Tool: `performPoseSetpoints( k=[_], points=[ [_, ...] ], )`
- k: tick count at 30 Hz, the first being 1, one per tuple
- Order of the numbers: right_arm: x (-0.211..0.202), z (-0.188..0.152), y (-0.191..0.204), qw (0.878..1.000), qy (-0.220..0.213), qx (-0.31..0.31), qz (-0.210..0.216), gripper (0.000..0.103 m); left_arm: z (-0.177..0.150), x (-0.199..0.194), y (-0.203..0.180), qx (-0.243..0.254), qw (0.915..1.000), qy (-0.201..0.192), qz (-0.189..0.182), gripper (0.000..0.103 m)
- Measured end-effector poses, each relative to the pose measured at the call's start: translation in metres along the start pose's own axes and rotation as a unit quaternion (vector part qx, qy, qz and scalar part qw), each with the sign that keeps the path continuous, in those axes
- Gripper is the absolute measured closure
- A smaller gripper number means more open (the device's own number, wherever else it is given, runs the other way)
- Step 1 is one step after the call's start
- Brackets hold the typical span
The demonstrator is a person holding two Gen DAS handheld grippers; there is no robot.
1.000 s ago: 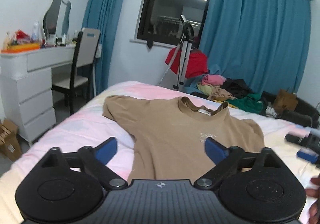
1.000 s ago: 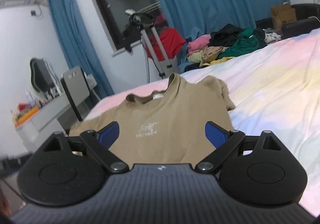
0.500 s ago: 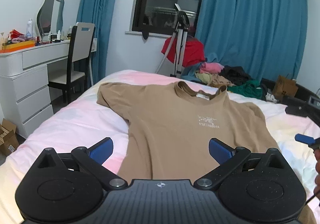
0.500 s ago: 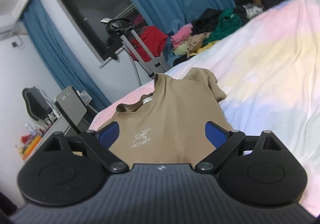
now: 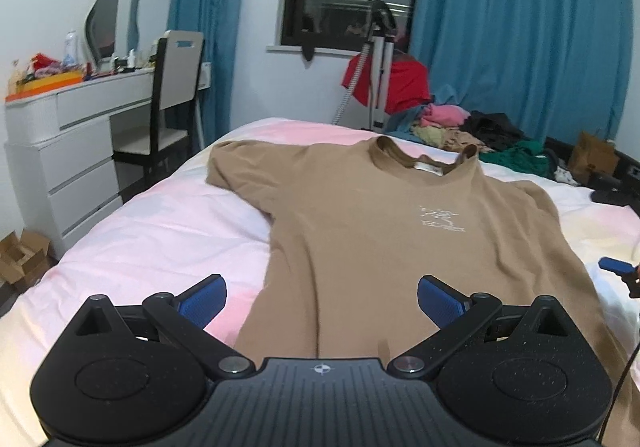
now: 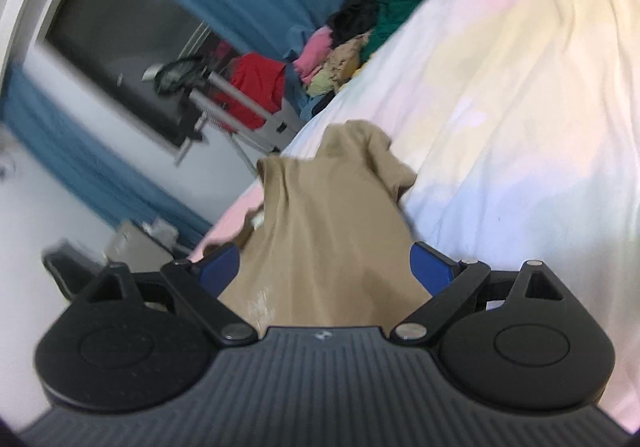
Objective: Fold clothes
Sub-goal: 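Grasp the side edge of the tan T-shirt with the right gripper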
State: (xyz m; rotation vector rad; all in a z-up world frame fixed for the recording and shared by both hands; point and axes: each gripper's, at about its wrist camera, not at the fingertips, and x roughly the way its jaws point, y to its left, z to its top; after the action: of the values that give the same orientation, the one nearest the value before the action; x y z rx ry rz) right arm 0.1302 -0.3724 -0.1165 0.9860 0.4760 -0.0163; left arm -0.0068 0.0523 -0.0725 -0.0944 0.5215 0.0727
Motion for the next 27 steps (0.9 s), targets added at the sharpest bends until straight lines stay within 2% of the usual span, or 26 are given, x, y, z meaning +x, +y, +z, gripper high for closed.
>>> performPoseSetpoints(
  k=[2, 4, 6, 9, 11, 13, 15, 18, 19, 22, 27],
  points=[
    [0.011, 0.015, -0.016, 0.999, 0.004, 0.049, 0.002, 0.008, 0.000, 0.003, 0.002, -0.009, 0.9999, 0.004, 0.006, 0.000],
    [0.026, 0.030, -0.032, 0.995, 0.011, 0.096, 0.012, 0.023, 0.001, 0.006, 0.005, -0.022, 0.9997, 0.007, 0.009, 0.000],
    [0.042, 0.038, -0.049, 0.990, 0.015, 0.141, 0.026, 0.023, 0.001, 0.008, 0.006, -0.029, 0.9995, 0.008, 0.006, 0.000],
    [0.066, 0.044, -0.068, 0.982, 0.017, 0.183, 0.040, 0.034, 0.002, 0.013, 0.003, -0.034, 0.9994, 0.011, 0.000, 0.000],
    [0.083, 0.043, -0.074, 0.981, 0.025, 0.189, 0.032, 0.041, 0.001, 0.021, -0.002, -0.030, 0.9994, 0.015, -0.004, 0.000],
    [0.097, 0.041, -0.078, 0.981, 0.033, 0.191, 0.025, 0.057, 0.001, 0.028, -0.006, -0.025, 0.9995, 0.019, -0.008, 0.000],
    [0.106, 0.039, -0.080, 0.982, 0.037, 0.186, 0.019, 0.067, 0.000, 0.037, -0.010, -0.022, 0.9994, 0.025, -0.011, 0.001],
    [0.114, 0.037, -0.077, 0.984, 0.048, 0.170, 0.016, 0.088, -0.002, 0.048, -0.012, -0.017, 0.9990, 0.040, -0.011, 0.002],
    [0.116, 0.037, -0.076, 0.985, 0.052, 0.164, 0.014, 0.090, -0.003, 0.050, -0.012, -0.016, 0.9989, 0.043, -0.012, 0.002],
    [0.105, 0.041, -0.074, 0.987, 0.016, 0.156, 0.010, 0.096, -0.004, 0.052, -0.011, -0.021, 0.9987, 0.045, -0.012, 0.002],
    [0.066, 0.062, -0.076, 0.984, -0.070, 0.161, 0.012, 0.097, -0.001, 0.043, -0.005, -0.039, 0.9987, 0.033, -0.007, 0.002]
  ],
)
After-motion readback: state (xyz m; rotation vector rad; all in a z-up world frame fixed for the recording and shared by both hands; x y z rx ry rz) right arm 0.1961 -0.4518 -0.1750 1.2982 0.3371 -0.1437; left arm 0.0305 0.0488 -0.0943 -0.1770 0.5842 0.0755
